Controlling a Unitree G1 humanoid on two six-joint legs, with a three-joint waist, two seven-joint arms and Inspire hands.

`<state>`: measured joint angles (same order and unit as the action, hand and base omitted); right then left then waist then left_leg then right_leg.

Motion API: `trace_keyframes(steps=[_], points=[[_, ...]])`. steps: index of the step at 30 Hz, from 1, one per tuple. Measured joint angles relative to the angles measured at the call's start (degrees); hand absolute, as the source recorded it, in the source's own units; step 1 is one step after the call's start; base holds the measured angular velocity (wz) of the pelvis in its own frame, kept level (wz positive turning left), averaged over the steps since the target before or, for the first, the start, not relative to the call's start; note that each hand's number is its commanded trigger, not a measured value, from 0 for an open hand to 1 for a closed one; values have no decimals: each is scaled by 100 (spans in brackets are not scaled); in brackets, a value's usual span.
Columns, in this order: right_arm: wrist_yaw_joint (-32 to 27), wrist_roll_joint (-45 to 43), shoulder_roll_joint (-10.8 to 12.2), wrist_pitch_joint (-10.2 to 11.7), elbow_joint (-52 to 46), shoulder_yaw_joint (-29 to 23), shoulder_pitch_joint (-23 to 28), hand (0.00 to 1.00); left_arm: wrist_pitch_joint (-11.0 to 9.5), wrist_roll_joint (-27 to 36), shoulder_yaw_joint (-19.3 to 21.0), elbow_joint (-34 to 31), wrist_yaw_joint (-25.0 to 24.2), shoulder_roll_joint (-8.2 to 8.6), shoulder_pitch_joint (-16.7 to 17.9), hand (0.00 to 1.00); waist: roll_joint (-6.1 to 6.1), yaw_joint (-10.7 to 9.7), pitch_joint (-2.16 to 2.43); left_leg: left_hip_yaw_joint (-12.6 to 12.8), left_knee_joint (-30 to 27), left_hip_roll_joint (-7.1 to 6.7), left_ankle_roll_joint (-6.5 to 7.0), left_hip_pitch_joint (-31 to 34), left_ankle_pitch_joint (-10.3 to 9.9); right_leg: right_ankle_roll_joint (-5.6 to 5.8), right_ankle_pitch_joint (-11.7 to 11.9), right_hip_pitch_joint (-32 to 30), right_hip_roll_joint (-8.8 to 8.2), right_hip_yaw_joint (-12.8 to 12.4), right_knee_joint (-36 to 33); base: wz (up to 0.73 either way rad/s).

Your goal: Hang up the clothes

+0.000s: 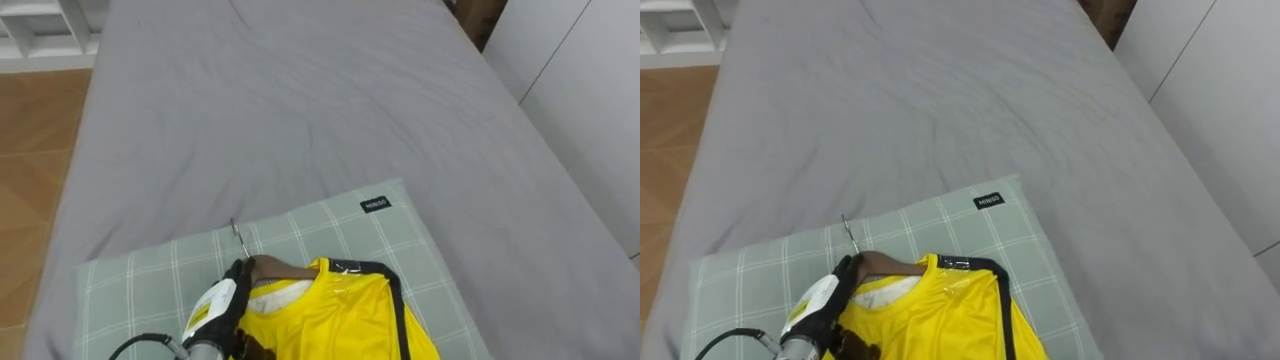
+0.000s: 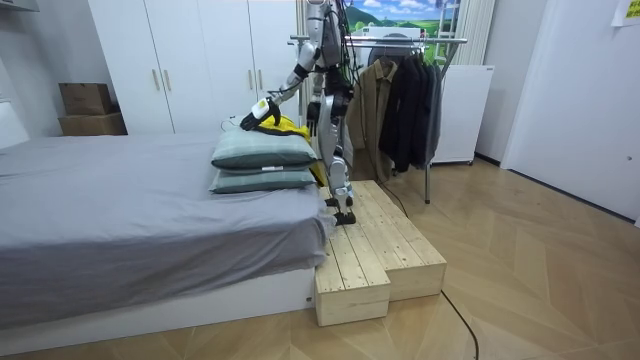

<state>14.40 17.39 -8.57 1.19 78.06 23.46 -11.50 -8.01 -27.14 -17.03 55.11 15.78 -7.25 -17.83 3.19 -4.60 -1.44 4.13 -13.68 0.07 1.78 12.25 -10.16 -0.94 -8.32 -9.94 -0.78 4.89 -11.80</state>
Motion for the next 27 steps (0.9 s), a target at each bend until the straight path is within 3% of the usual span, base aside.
trace_keyframes(steps=[8,12,13,14,21,27], points=[[-44,7,4,-6,-1,-3,63,0,0,2,-1,2,2,5,85,0,70,-1,41,-8,-2,2,-5,-3,42,-19,13,4,0,15,-18,0],[-66,8,7,-7,-2,-4,77,0,0,2,-2,2,1,5,130,0,100,-2,39,-11,-14,2,-3,-11,54,-19,14,2,-3,18,-62,0],[-69,8,7,-7,-2,-5,80,0,0,2,-2,2,-1,5,136,69,100,-2,38,-11,-16,2,-3,-12,54,-19,14,1,-3,18,-70,0],[-74,8,7,-7,-2,-5,83,0,1,3,-3,2,-4,5,142,100,101,-2,38,-11,-20,2,-2,-13,55,-19,14,1,-4,19,-76,0],[-114,12,9,-11,-2,-5,90,0,2,6,3,-8,64,4,149,100,104,2,35,-11,-53,3,-1,0,56,-19,13,0,-5,18,-82,0],[-130,11,9,-16,-10,-5,92,0,2,10,79,-148,273,-126,149,100,104,17,35,-14,-53,-2,0,-1,56,-19,13,1,-9,19,-87,0]])
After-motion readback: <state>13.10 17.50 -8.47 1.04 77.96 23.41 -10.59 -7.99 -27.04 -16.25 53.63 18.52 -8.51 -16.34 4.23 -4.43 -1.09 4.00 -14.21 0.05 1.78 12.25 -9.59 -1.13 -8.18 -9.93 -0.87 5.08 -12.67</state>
